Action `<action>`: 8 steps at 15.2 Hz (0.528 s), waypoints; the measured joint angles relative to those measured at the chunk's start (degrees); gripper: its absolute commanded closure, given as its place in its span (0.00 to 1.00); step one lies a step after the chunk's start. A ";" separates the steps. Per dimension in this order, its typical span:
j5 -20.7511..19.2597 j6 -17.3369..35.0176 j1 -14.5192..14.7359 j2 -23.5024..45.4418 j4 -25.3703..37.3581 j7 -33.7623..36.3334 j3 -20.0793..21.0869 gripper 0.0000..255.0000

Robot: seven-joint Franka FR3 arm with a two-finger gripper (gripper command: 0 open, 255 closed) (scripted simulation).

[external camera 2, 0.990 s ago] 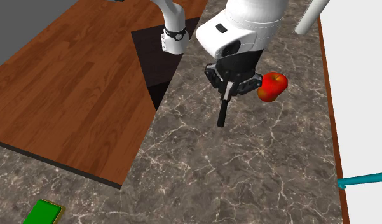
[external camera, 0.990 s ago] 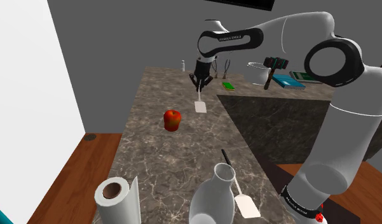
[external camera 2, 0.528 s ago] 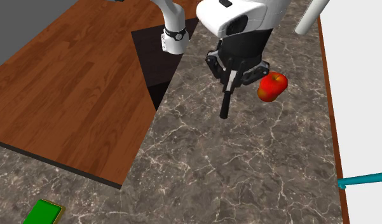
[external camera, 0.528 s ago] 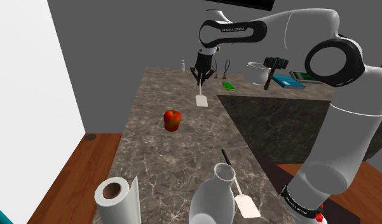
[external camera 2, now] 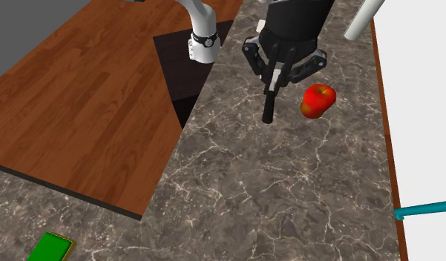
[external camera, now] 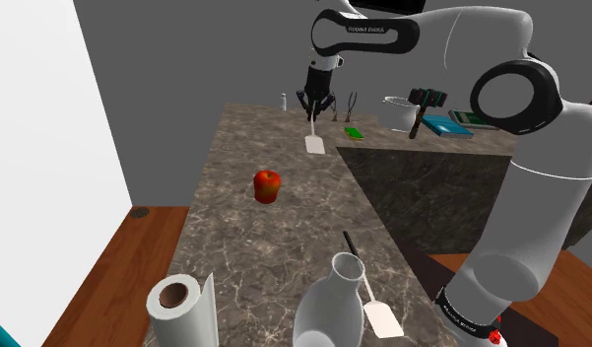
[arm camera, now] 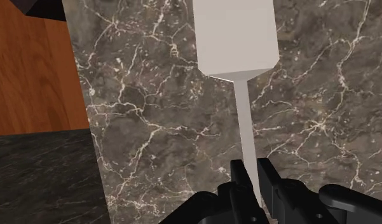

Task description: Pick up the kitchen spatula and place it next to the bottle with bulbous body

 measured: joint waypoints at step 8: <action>0.01 -6.97 0.09 1.84 8.79 -0.13 0.04 1.00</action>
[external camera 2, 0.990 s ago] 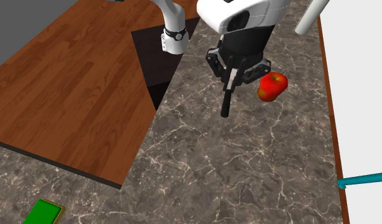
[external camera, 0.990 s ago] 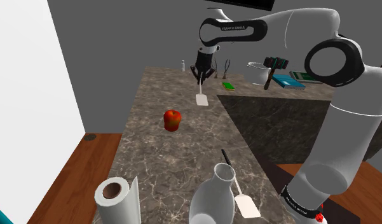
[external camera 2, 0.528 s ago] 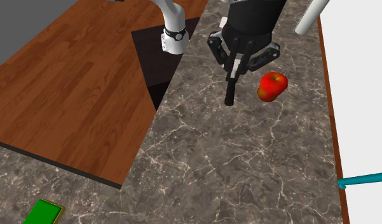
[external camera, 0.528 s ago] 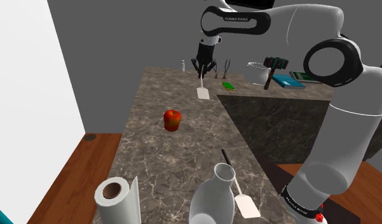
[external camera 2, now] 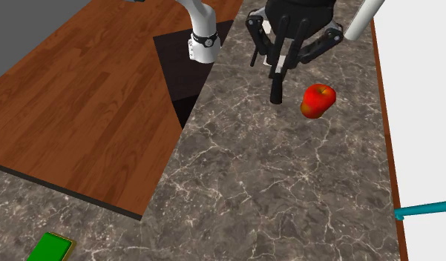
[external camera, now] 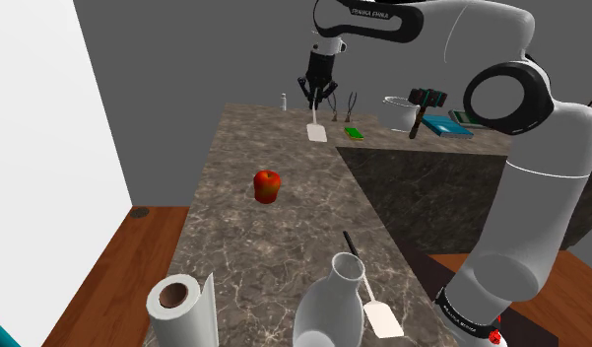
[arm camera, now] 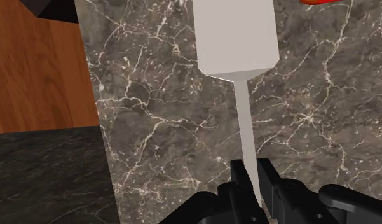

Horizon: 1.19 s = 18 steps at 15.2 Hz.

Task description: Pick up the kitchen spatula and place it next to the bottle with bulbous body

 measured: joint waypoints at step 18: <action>-0.76 -6.76 5.03 -6.25 0.16 7.54 2.97 1.00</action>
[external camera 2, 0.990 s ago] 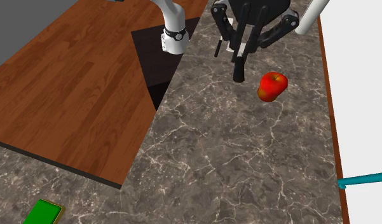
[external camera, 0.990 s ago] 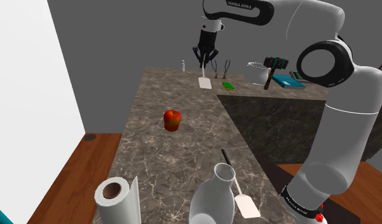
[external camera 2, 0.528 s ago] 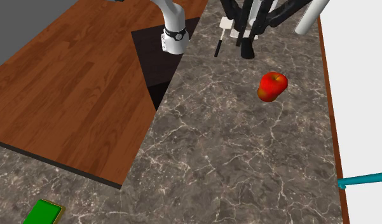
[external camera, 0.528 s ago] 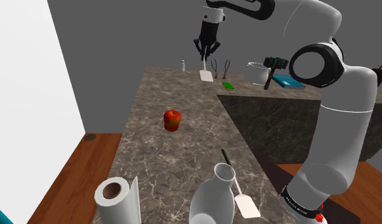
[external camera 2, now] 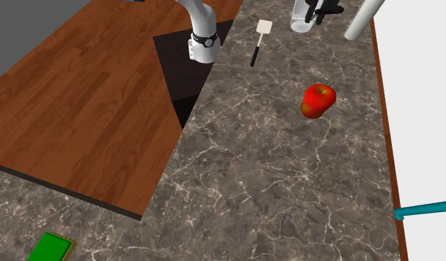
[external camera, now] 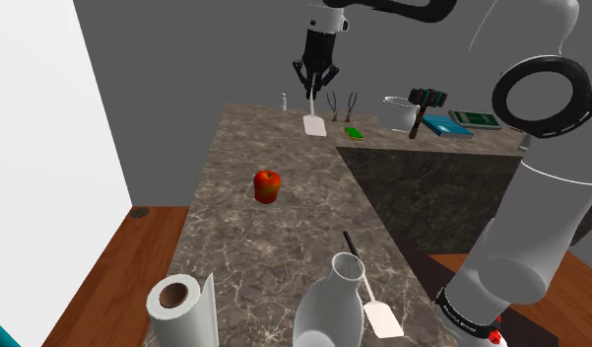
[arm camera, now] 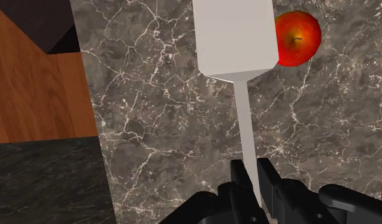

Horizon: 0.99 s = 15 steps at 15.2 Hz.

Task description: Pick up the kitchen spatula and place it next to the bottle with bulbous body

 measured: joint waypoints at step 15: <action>0.66 1.84 9.30 -12.11 -14.81 18.91 9.41 1.00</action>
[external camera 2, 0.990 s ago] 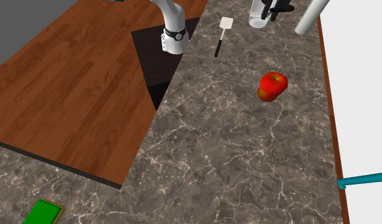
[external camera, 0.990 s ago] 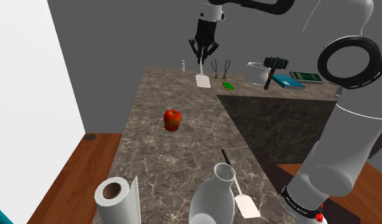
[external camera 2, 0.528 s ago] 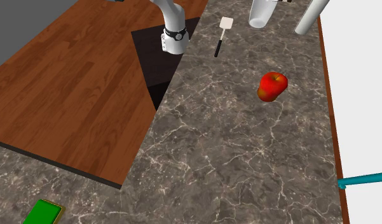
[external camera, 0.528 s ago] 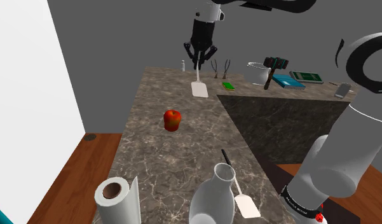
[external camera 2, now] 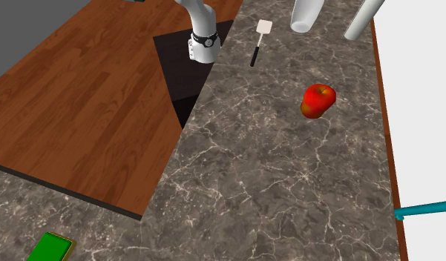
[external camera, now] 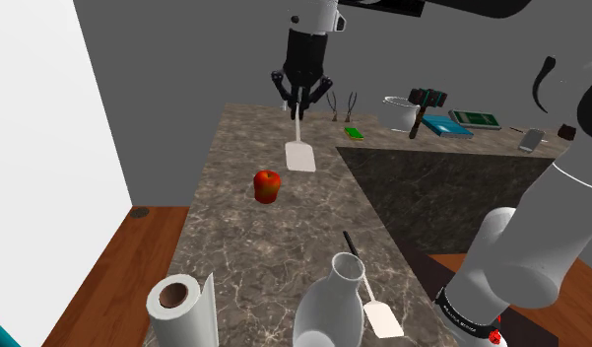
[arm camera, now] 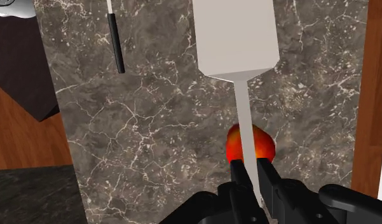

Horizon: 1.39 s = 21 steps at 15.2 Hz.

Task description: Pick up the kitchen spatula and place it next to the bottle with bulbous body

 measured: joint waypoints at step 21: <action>-3.77 -4.47 15.09 9.59 11.39 31.46 17.20 1.00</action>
